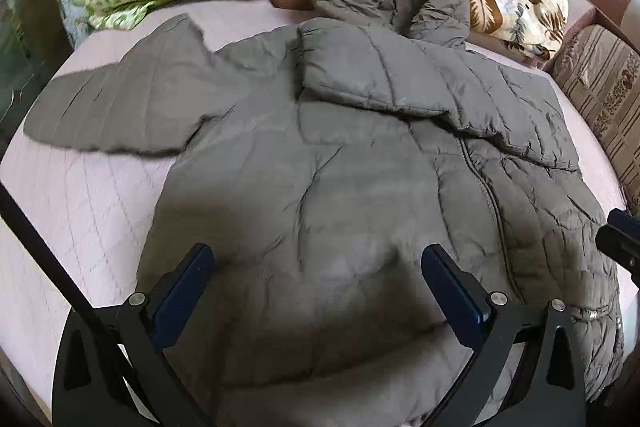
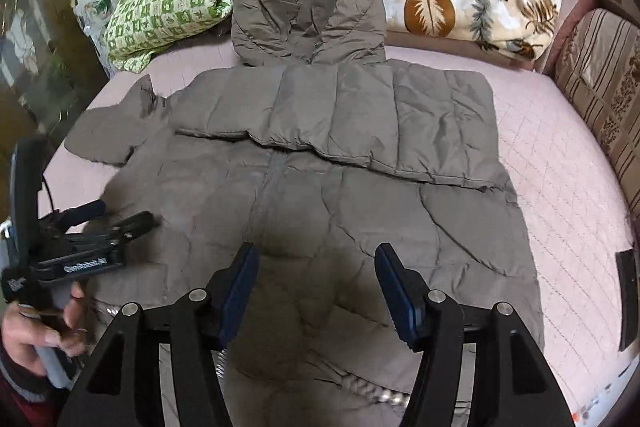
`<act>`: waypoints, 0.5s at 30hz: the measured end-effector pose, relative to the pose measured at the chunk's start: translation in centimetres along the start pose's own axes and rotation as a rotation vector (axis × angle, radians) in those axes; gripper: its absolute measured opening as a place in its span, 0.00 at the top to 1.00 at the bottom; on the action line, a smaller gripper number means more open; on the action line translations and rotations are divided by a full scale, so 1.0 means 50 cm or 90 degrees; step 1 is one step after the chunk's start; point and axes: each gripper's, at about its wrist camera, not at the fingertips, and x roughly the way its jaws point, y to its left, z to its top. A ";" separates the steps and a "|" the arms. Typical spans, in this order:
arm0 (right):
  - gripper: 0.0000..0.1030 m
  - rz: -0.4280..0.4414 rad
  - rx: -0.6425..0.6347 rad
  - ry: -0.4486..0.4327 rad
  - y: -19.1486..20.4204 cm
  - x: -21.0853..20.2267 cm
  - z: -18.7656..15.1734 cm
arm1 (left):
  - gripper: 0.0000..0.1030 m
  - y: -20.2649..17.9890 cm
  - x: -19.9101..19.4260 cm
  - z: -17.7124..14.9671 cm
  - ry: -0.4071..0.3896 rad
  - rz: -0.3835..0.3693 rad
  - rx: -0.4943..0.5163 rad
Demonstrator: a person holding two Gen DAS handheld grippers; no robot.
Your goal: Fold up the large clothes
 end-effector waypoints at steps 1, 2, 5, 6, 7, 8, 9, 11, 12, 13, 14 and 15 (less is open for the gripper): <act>0.37 0.000 -0.001 -0.008 0.000 0.000 0.000 | 0.00 0.011 -0.006 -0.003 -0.006 -0.007 -0.013; 0.37 0.006 0.007 -0.017 -0.004 -0.002 0.005 | 0.00 0.019 -0.009 -0.005 -0.010 -0.010 -0.023; 0.37 0.040 0.040 -0.050 -0.020 0.005 0.032 | 0.00 0.072 -0.023 0.001 -0.021 -0.015 -0.081; 0.37 0.044 0.041 -0.054 -0.027 0.015 0.044 | 0.00 0.095 -0.027 0.003 -0.028 -0.030 -0.114; 0.37 0.045 0.039 -0.053 -0.030 0.026 0.054 | 0.00 0.114 -0.028 0.004 -0.031 -0.044 -0.141; 0.37 0.053 0.034 -0.048 -0.032 0.040 0.062 | 0.00 0.140 -0.027 0.002 -0.030 -0.065 -0.183; 0.37 0.060 0.025 -0.040 -0.027 0.046 0.065 | 0.00 0.168 -0.021 0.001 -0.020 -0.087 -0.224; 0.37 0.072 0.004 -0.041 -0.022 0.065 0.058 | 0.00 0.207 -0.012 0.008 -0.002 -0.096 -0.260; 0.37 0.077 -0.001 -0.059 -0.026 0.076 0.046 | 0.00 0.232 -0.016 0.020 -0.015 -0.093 -0.257; 0.37 0.085 -0.001 -0.068 -0.030 0.082 0.037 | 0.00 0.243 -0.022 0.026 -0.026 -0.083 -0.251; 0.37 0.094 0.004 -0.070 -0.037 0.094 0.026 | 0.00 0.258 -0.033 0.035 -0.046 -0.056 -0.241; 0.41 0.093 0.007 -0.049 -0.037 0.111 0.024 | 0.00 0.277 -0.046 0.048 -0.065 -0.020 -0.228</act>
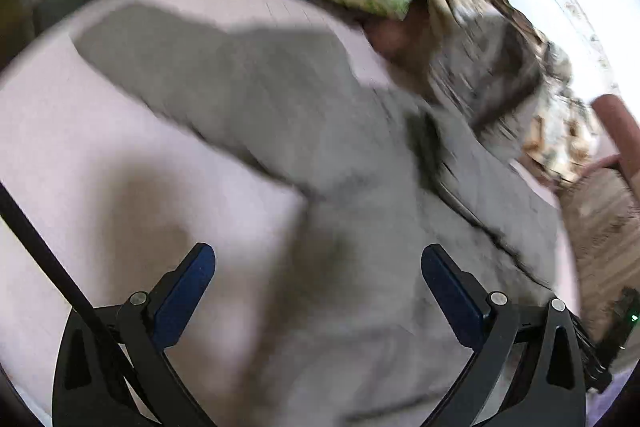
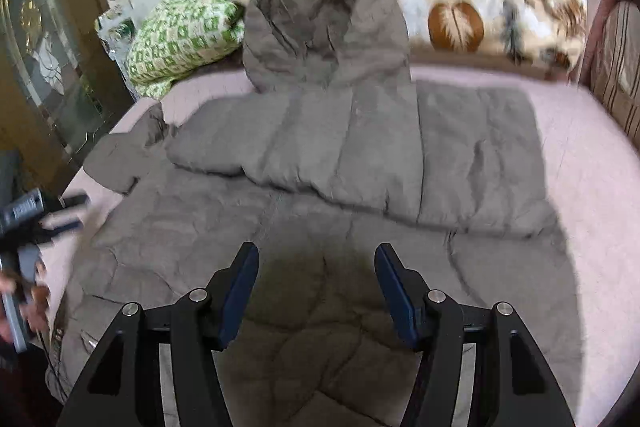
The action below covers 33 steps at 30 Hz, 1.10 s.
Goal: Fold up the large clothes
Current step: 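Grasp the other sleeve cuff with the left tool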
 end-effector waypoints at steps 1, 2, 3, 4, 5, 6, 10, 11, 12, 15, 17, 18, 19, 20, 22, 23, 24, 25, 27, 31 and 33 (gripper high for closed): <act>0.44 0.002 -0.007 0.010 0.004 0.008 0.004 | 0.00 0.012 -0.004 0.016 -0.011 0.017 0.010; 0.44 0.008 -0.015 0.005 0.008 0.006 0.008 | 0.00 0.027 -0.006 0.033 -0.013 0.035 0.015; 0.44 0.018 -0.027 -0.006 0.016 0.000 0.012 | 0.00 0.057 0.001 0.059 -0.001 0.065 0.006; 0.44 0.027 -0.032 -0.010 0.020 -0.003 0.014 | 0.00 0.089 0.010 0.082 0.010 0.086 -0.014; 0.44 0.036 -0.036 -0.015 0.025 -0.007 0.016 | 0.00 0.112 0.013 0.097 0.016 0.096 -0.032; 0.44 0.040 -0.038 -0.018 0.028 -0.008 0.017 | 0.00 0.152 0.017 0.116 0.018 0.108 -0.064; 0.44 0.042 -0.054 -0.016 0.041 -0.003 0.017 | 0.00 0.269 0.019 0.167 0.010 0.166 -0.145; 0.44 0.041 -0.058 -0.014 0.044 -0.003 0.016 | 0.00 0.292 0.017 0.176 0.004 0.177 -0.159; 0.44 0.043 -0.061 -0.010 0.048 -0.004 0.013 | 0.00 0.319 0.014 0.187 -0.002 0.191 -0.178; 0.44 0.054 -0.054 -0.007 0.042 -0.012 0.011 | 0.00 0.375 0.018 0.214 0.000 0.192 -0.227; 0.44 0.058 -0.049 -0.006 0.038 -0.013 0.012 | 0.01 0.399 0.026 0.237 -0.002 0.172 -0.253; 0.44 0.054 -0.044 -0.007 0.035 -0.012 0.012 | 0.03 0.415 0.029 0.252 -0.010 0.163 -0.267; 0.44 0.048 -0.039 -0.007 0.030 -0.010 0.011 | 0.04 0.423 0.030 0.261 -0.016 0.161 -0.277; 0.44 0.045 -0.030 -0.004 0.023 -0.007 0.011 | 0.07 0.432 0.034 0.273 -0.024 0.152 -0.288; 0.44 0.049 -0.017 0.000 0.014 -0.004 0.013 | 0.20 0.455 0.045 0.295 -0.046 0.104 -0.321; 0.44 0.051 -0.011 0.000 0.010 -0.003 0.014 | 0.29 0.466 0.055 0.305 -0.047 0.087 -0.338; 0.44 0.049 -0.009 -0.002 0.008 -0.003 0.015 | 0.36 0.476 0.065 0.312 -0.042 0.078 -0.350; 0.44 0.048 -0.010 -0.003 0.007 -0.004 0.015 | 0.37 0.479 0.072 0.315 -0.039 0.078 -0.357; 0.44 0.042 -0.018 -0.006 0.010 -0.004 0.017 | 0.37 0.493 0.087 0.320 -0.043 0.088 -0.371; 0.44 0.047 -0.027 -0.004 0.014 0.001 0.019 | 0.37 0.531 0.099 0.323 -0.073 0.078 -0.407; 0.44 0.052 -0.023 0.002 0.012 0.007 0.022 | 0.37 0.549 0.104 0.326 -0.092 0.064 -0.414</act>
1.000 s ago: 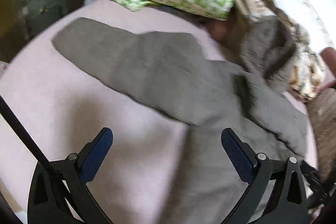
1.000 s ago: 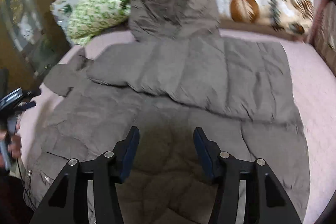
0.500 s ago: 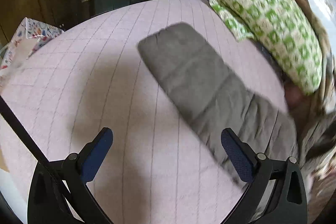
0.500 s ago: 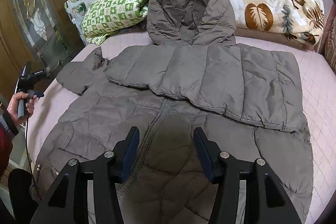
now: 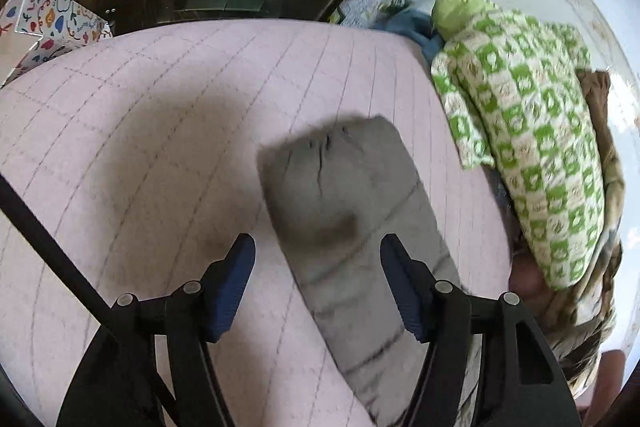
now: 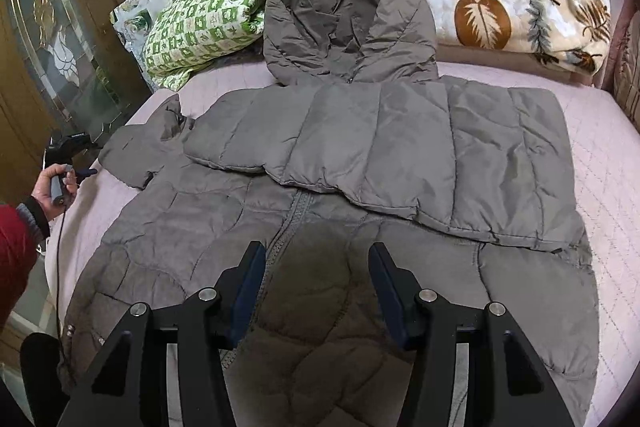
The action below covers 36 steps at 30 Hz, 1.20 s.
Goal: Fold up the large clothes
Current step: 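Grasp the other sleeve cuff with the left tool, then carry the sleeve across the jacket body with the left tool and release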
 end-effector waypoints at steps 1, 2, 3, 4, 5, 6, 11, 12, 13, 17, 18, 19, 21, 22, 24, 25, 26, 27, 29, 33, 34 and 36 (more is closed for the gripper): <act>0.44 0.001 0.000 0.002 -0.001 0.002 0.002 | 0.37 0.003 0.004 0.006 -0.001 -0.006 -0.003; 0.44 0.000 -0.001 0.001 -0.004 0.003 0.007 | 0.37 0.004 0.007 0.010 -0.005 -0.022 -0.005; 0.44 -0.003 -0.004 -0.003 -0.005 0.002 0.013 | 0.37 0.003 0.011 0.014 -0.011 -0.033 -0.002; 0.44 -0.005 -0.008 -0.011 -0.007 0.000 0.023 | 0.37 0.000 0.016 0.018 -0.013 -0.031 0.001; 0.44 -0.007 -0.009 -0.030 -0.014 -0.004 0.042 | 0.37 -0.002 0.024 0.021 -0.012 -0.031 0.000; 0.44 -0.010 -0.004 -0.043 -0.022 -0.005 0.053 | 0.39 -0.001 0.031 0.023 -0.011 -0.032 -0.005; 0.44 -0.045 0.034 -0.055 -0.060 0.045 0.114 | 0.59 -0.010 0.053 0.028 -0.021 -0.029 -0.004; 0.44 -0.044 0.044 -0.050 -0.064 0.061 0.124 | 0.71 -0.010 0.057 0.028 -0.015 -0.023 -0.001; 0.44 -0.042 0.052 -0.046 -0.067 0.069 0.127 | 0.75 -0.011 0.062 0.029 -0.008 -0.021 0.004; 0.44 -0.018 0.076 -0.036 -0.069 0.092 0.123 | 0.86 -0.012 0.039 0.033 -0.032 -0.074 0.014; 0.44 -0.021 0.068 -0.035 -0.066 0.092 0.121 | 0.86 -0.015 0.034 0.033 -0.035 -0.075 0.018; 0.44 -0.027 0.059 -0.041 -0.062 0.086 0.121 | 0.86 -0.020 0.027 0.035 -0.036 -0.086 0.021; 0.44 -0.019 0.062 -0.050 -0.063 0.074 0.121 | 0.86 -0.030 0.023 0.037 -0.035 -0.087 0.031; 0.44 -0.013 0.069 -0.054 -0.066 0.072 0.120 | 0.86 -0.034 0.022 0.037 -0.035 -0.084 0.033; 0.44 -0.008 0.076 -0.056 -0.070 0.069 0.118 | 0.86 -0.035 0.016 0.033 -0.038 -0.088 0.026; 0.44 -0.007 0.073 -0.052 -0.069 0.069 0.117 | 0.86 -0.038 0.009 0.030 -0.042 -0.095 0.024; 0.44 -0.009 0.070 -0.050 -0.068 0.070 0.116 | 0.86 -0.045 0.000 0.027 -0.047 -0.101 0.027; 0.44 -0.011 0.068 -0.050 -0.068 0.070 0.116 | 0.86 -0.057 -0.014 0.022 -0.053 -0.109 0.034; 0.44 -0.007 0.070 -0.053 -0.068 0.068 0.117 | 0.87 -0.079 -0.039 0.016 -0.055 -0.127 0.049; 0.44 -0.002 0.079 -0.063 -0.074 0.057 0.120 | 0.87 -0.165 -0.122 -0.004 -0.065 -0.156 0.113; 0.44 -0.003 0.079 -0.064 -0.074 0.056 0.120 | 0.87 -0.187 -0.142 -0.010 -0.065 -0.160 0.128; 0.44 -0.006 0.081 -0.069 -0.075 0.046 0.119 | 0.87 -0.247 -0.196 -0.030 -0.065 -0.182 0.170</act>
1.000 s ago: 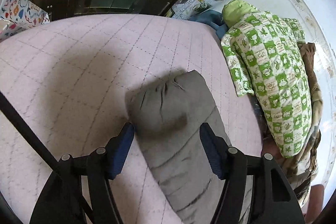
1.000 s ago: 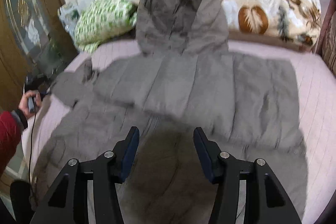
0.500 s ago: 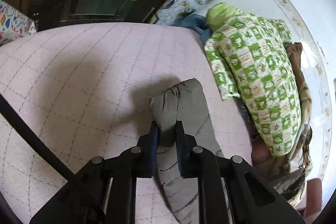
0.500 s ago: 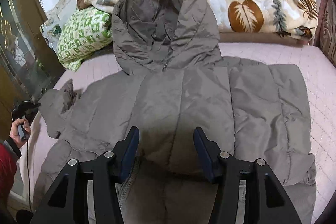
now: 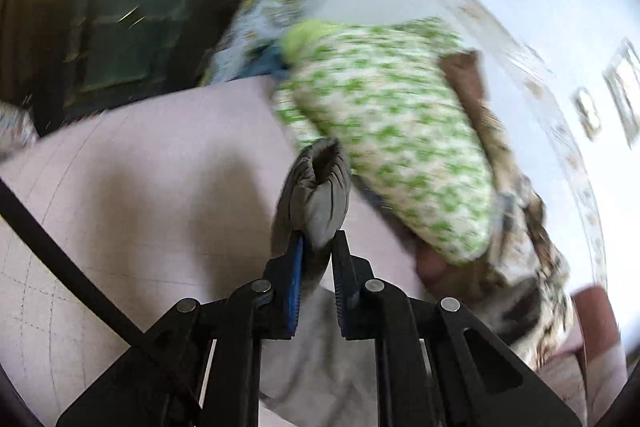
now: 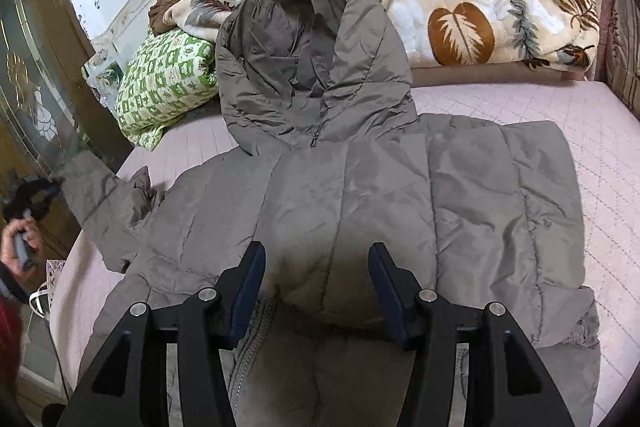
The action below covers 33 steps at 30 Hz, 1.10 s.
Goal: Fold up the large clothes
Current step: 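Carry the sleeve across the jacket body with the left tool and release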
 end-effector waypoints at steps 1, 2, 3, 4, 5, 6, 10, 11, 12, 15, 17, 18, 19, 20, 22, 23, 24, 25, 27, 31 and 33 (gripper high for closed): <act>0.44 0.003 0.002 -0.004 -0.001 -0.006 0.001 | 0.87 -0.031 -0.015 0.000 0.002 -0.010 0.015; 0.44 0.004 0.003 -0.007 -0.002 -0.011 0.002 | 0.87 -0.081 -0.035 -0.003 0.004 -0.022 0.037; 0.44 0.003 0.005 -0.015 -0.004 -0.022 0.004 | 0.87 -0.114 -0.051 -0.008 0.006 -0.034 0.051; 0.44 0.004 0.008 -0.021 -0.006 -0.030 0.006 | 0.87 -0.160 -0.070 -0.016 0.010 -0.053 0.072; 0.44 0.006 0.009 -0.026 -0.009 -0.037 0.008 | 0.87 -0.188 -0.084 -0.023 0.011 -0.060 0.087; 0.44 0.007 0.014 -0.034 -0.014 -0.049 0.011 | 0.87 -0.236 -0.100 -0.035 0.015 -0.072 0.109; 0.44 0.011 0.031 -0.058 -0.035 -0.085 0.018 | 0.87 -0.391 -0.146 -0.090 0.026 -0.129 0.175; 0.44 0.011 0.036 -0.065 -0.043 -0.096 0.020 | 0.87 -0.429 -0.155 -0.107 0.032 -0.147 0.188; 0.44 0.012 0.044 -0.073 -0.052 -0.108 0.022 | 0.87 -0.471 -0.163 -0.128 0.039 -0.165 0.202; 0.44 0.010 0.064 -0.089 -0.081 -0.137 0.028 | 0.87 -0.575 -0.175 -0.191 0.061 -0.208 0.239; 0.44 0.006 0.080 -0.098 -0.104 -0.152 0.029 | 0.87 -0.626 -0.172 -0.249 0.082 -0.228 0.257; 0.44 0.002 0.087 -0.101 -0.116 -0.159 0.031 | 0.87 -0.655 -0.166 -0.286 0.099 -0.241 0.271; 0.44 -0.002 0.095 -0.103 -0.127 -0.164 0.032 | 0.87 -0.674 -0.159 -0.317 0.111 -0.248 0.280; 0.44 -0.004 0.101 -0.104 -0.135 -0.168 0.032 | 0.87 -0.696 -0.151 -0.355 0.112 -0.258 0.283; 0.44 -0.005 0.121 -0.109 -0.157 -0.177 0.033 | 0.87 -0.732 -0.124 -0.439 0.151 -0.275 0.299; 0.44 -0.009 0.133 -0.113 -0.170 -0.183 0.034 | 0.87 -0.742 -0.108 -0.479 0.169 -0.280 0.301; 0.44 -0.013 0.140 -0.114 -0.179 -0.187 0.034 | 0.87 -0.751 -0.091 -0.522 0.188 -0.283 0.304; 0.44 -0.018 0.146 -0.115 -0.186 -0.191 0.035 | 0.87 -0.752 -0.075 -0.555 0.204 -0.283 0.309; 0.44 -0.019 0.160 -0.118 -0.201 -0.196 0.037 | 0.87 -0.769 -0.034 -0.634 0.239 -0.282 0.316; 0.44 -0.020 0.185 -0.118 -0.226 -0.202 0.036 | 0.87 -0.778 0.060 -0.778 0.319 -0.267 0.316; 0.44 -0.025 0.194 -0.117 -0.234 -0.203 0.036 | 0.87 -0.771 0.099 -0.831 0.348 -0.252 0.316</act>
